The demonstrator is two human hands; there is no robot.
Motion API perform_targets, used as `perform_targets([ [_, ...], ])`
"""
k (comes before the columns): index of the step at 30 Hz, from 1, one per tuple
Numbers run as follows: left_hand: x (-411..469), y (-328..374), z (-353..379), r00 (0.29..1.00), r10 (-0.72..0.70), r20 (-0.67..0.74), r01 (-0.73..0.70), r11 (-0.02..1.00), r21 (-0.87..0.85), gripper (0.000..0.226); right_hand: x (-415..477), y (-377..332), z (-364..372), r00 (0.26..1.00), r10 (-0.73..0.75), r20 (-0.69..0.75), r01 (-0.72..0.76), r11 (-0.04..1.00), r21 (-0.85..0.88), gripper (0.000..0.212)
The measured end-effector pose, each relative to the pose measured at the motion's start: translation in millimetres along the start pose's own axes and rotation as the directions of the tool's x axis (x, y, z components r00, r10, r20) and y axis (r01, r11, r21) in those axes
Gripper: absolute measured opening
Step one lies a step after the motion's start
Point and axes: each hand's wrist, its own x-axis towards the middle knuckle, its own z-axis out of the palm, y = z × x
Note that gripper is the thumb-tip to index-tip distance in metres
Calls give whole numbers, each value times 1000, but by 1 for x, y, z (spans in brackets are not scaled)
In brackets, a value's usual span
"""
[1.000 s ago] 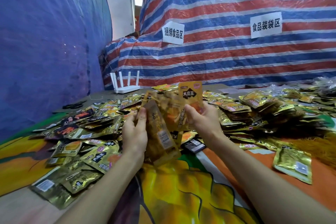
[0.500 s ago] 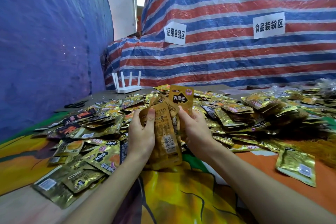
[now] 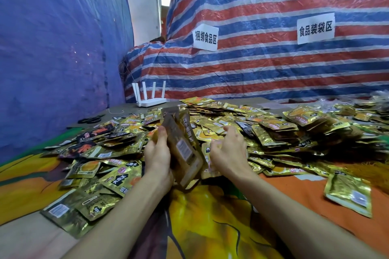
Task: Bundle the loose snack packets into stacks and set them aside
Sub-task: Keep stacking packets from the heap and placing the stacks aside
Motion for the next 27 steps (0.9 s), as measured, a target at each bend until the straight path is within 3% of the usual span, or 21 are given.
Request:
perform_targets([
  [1, 1, -1, 0, 999, 37, -18, -36, 999, 23, 26, -2, -2, -2, 997, -45, -55, 43, 999, -25, 56],
  [2, 1, -2, 0, 996, 85, -34, -83, 995, 57, 24, -4, -5, -4, 995, -84, -62, 87, 994, 59, 62],
  [4, 2, -4, -1, 977, 206, -48, -197, 969, 148, 22, -10, -15, -7, 986, -135, 101, 79, 901, 427, 78],
  [6, 0, -5, -1, 943, 332, -10, -320, 915, 247, 18, -18, -22, -2, 933, -229, 279, 14, 795, 606, 71],
  [8, -5, -6, 0, 933, 354, 58, -357, 898, 257, 15, -23, -23, 8, 902, -308, 304, 55, 778, 626, 53],
  [12, -13, -1, 5, 943, 256, 213, -293, 942, 162, 39, -18, -17, 7, 941, -326, 94, 200, 757, 621, 37],
  [15, -20, -1, 5, 897, 277, 345, -376, 888, 264, 33, -18, -13, 1, 957, -290, 25, 199, 714, 671, 33],
  [18, -25, -5, 2, 883, 162, 440, -358, 838, 412, 41, -20, -15, -2, 969, -214, -120, 234, 661, 713, 22],
  [21, -33, -3, 2, 880, 86, 468, -314, 844, 435, 46, -21, -18, -5, 977, -182, -112, 200, 600, 774, 17],
  [24, -33, 5, 3, 884, 203, 421, -340, 897, 282, 41, -23, -18, -4, 973, -220, -64, 185, 594, 783, 22],
  [27, -30, 9, 0, 858, 281, 430, -407, 882, 237, 39, -28, -19, 2, 956, -291, 33, 154, 597, 787, 27],
])
